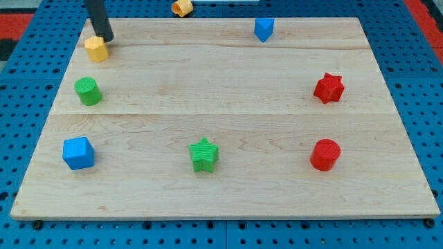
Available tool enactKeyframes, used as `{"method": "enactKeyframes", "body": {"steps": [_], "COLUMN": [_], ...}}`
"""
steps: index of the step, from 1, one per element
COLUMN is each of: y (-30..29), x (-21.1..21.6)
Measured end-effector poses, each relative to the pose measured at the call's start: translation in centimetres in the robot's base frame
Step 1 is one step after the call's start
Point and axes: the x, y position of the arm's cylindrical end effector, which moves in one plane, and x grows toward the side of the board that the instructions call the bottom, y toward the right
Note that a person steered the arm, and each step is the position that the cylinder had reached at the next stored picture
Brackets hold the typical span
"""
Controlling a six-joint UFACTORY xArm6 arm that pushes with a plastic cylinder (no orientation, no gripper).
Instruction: Push yellow hexagon slightly down and right
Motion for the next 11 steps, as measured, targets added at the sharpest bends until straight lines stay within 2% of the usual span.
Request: {"method": "enactKeyframes", "body": {"steps": [1, 2, 7, 11], "y": [-2.9, -5.1, 6.8, 8.4], "x": [-1.3, -0.7, 10.4, 21.6]}}
